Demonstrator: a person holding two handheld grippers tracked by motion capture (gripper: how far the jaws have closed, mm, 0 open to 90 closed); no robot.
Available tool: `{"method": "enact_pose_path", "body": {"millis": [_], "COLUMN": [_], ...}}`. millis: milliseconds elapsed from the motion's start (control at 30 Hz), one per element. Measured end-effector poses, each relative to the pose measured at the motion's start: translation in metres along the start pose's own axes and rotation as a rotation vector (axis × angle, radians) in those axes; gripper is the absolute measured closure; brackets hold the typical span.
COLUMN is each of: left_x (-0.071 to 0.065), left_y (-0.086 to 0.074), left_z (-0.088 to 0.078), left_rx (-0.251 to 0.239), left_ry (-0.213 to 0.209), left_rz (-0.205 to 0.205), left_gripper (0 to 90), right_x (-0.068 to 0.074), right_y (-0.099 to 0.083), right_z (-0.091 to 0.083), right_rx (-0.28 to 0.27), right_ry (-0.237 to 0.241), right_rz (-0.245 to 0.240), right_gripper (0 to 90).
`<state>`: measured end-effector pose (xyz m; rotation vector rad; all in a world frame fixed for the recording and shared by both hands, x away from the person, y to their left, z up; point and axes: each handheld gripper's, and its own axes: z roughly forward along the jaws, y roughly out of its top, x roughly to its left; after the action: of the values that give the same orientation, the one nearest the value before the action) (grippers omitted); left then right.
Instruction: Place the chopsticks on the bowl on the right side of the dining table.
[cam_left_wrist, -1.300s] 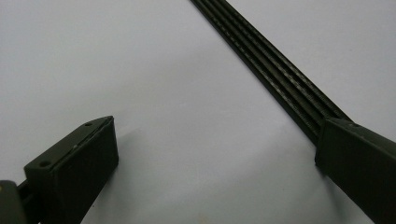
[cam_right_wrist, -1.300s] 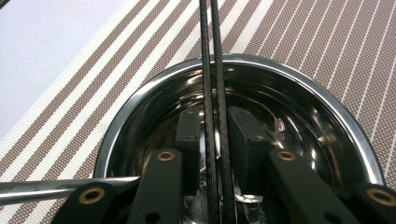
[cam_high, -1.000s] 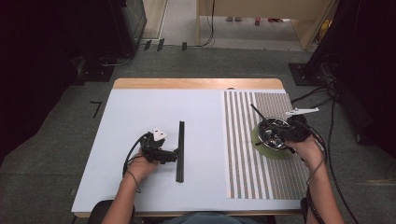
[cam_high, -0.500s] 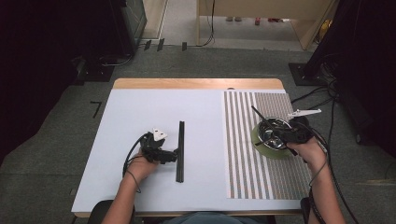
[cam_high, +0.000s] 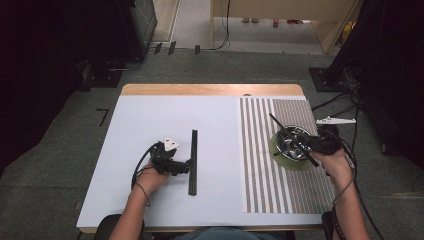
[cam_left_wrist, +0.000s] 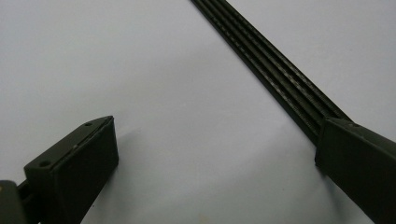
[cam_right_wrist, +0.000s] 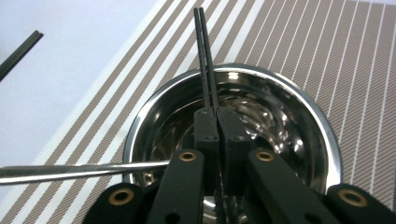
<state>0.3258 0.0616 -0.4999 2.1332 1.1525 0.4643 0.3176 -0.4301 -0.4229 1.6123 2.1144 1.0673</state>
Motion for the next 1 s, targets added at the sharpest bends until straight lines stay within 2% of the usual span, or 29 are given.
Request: {"method": "enact_pose_path", "body": {"millis": [167, 333, 467, 1000], "left_x": [0.000, 0.000, 0.000, 0.000], "left_y": [0.000, 0.000, 0.000, 0.000], "left_z": [0.000, 0.000, 0.000, 0.000], "left_rx": [0.000, 0.000, 0.000, 0.001], "left_ry": [0.000, 0.000, 0.000, 0.000], "left_rz": [0.000, 0.000, 0.000, 0.000], "left_gripper": [0.0, 0.0, 0.0, 0.0], "right_x": [0.003, 0.003, 0.003, -0.010], "right_y": [-0.009, -0.012, -0.014, -0.017], "right_z": [0.000, 0.003, 0.008, 0.008], "right_rx": [0.037, 0.084, 0.113, 0.087], "right_ry": [0.019, 0.040, 0.039, 0.008], "right_rz": [0.018, 0.001, -0.008, 0.023], "right_gripper": [90.0, 90.0, 90.0, 88.0]}}
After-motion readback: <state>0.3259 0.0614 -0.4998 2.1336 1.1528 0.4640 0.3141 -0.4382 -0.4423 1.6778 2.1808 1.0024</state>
